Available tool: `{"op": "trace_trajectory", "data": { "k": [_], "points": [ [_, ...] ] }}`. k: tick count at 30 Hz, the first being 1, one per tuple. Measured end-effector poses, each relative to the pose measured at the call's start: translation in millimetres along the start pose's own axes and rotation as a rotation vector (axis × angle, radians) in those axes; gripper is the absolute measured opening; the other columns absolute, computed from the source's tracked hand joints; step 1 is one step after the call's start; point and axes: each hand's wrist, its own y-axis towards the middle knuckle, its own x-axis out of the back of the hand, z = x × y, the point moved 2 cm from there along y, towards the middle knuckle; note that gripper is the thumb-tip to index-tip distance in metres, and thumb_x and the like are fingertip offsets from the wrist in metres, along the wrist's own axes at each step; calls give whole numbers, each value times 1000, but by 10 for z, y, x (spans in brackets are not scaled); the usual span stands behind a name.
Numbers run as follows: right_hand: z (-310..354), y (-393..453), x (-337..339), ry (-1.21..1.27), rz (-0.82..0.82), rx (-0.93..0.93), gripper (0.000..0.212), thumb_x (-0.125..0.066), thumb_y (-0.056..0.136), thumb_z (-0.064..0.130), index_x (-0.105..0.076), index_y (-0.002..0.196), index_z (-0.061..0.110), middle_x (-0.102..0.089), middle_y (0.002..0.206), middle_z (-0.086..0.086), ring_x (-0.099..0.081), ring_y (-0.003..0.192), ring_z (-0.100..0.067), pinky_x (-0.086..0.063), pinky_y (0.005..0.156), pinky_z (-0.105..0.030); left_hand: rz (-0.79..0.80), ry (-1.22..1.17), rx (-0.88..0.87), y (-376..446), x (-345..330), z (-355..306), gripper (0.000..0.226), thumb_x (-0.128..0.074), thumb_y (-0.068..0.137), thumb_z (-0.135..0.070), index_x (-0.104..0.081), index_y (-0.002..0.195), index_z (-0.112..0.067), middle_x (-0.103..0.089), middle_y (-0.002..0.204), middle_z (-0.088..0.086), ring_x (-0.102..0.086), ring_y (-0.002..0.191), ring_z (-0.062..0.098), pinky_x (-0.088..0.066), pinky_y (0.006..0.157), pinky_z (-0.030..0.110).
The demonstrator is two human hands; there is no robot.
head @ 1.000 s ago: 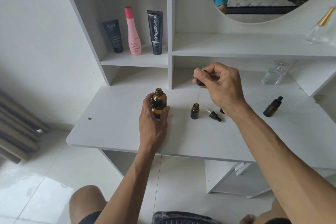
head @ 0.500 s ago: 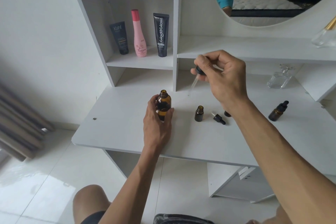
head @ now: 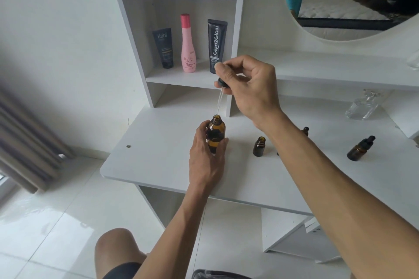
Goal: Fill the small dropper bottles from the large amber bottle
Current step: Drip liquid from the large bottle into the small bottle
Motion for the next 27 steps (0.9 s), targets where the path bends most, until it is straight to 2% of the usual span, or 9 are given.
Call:
{"op": "trace_trajectory", "data": {
  "k": [6, 10, 14, 18, 20, 24, 27],
  "points": [
    [-95, 7, -20, -69, 22, 1, 17, -76, 89, 23, -72, 88, 6, -74, 81, -13, -75, 71, -22, -63, 68, -39, 8, 17, -13, 9, -5, 14, 49, -68, 96, -30, -43, 137, -37, -57, 121, -20, -56, 90, -21, -51, 87, 29],
    [-133, 23, -27, -110, 28, -4, 15, -77, 88, 25, -72, 81, 12, -74, 75, -6, -75, 70, -17, -60, 64, -29, 6, 28, -17, 4, -1, 13, 49, -68, 96, -31, -42, 137, -38, -58, 122, -20, -59, 91, -14, -54, 87, 33],
    [-176, -4, -48, -187, 55, 26, 17, -77, 87, 26, -73, 79, 12, -74, 70, -1, -72, 66, -15, -60, 67, -28, 4, 36, -17, 7, -2, 7, 49, -68, 96, -30, -42, 137, -37, -57, 121, -20, -56, 90, -18, -54, 87, 34],
    [-293, -82, -71, -223, 89, 0, 20, -76, 88, 28, -72, 76, 13, -70, 64, 8, -68, 64, -6, -52, 59, -17, -3, 26, -17, 3, 3, -2, 49, -68, 96, -29, -43, 138, -36, -62, 126, -14, -55, 93, -20, -56, 89, 38],
    [-364, -121, -77, -228, 106, -14, 21, -76, 88, 28, -71, 75, 12, -70, 65, 6, -66, 63, -4, -51, 64, -18, -5, 20, -12, -1, 8, -7, 49, -67, 96, -30, -43, 138, -36, -62, 127, -13, -55, 94, -20, -56, 89, 38],
    [-479, -189, -90, -257, 95, -52, 21, -76, 87, 29, -72, 75, 13, -71, 67, 6, -68, 71, -9, -59, 72, -32, -1, 31, -13, -5, 10, -15, 51, -67, 96, -31, -41, 139, -36, -63, 127, -12, -57, 94, -19, -57, 84, 34],
    [-522, -222, -99, -288, 87, -60, 22, -77, 87, 29, -73, 76, 11, -72, 69, 6, -66, 72, -6, -58, 75, -35, -5, 34, -11, -1, 10, -8, 51, -68, 96, -32, -40, 139, -38, -64, 126, -11, -59, 96, -14, -57, 82, 32]
  ]
}}
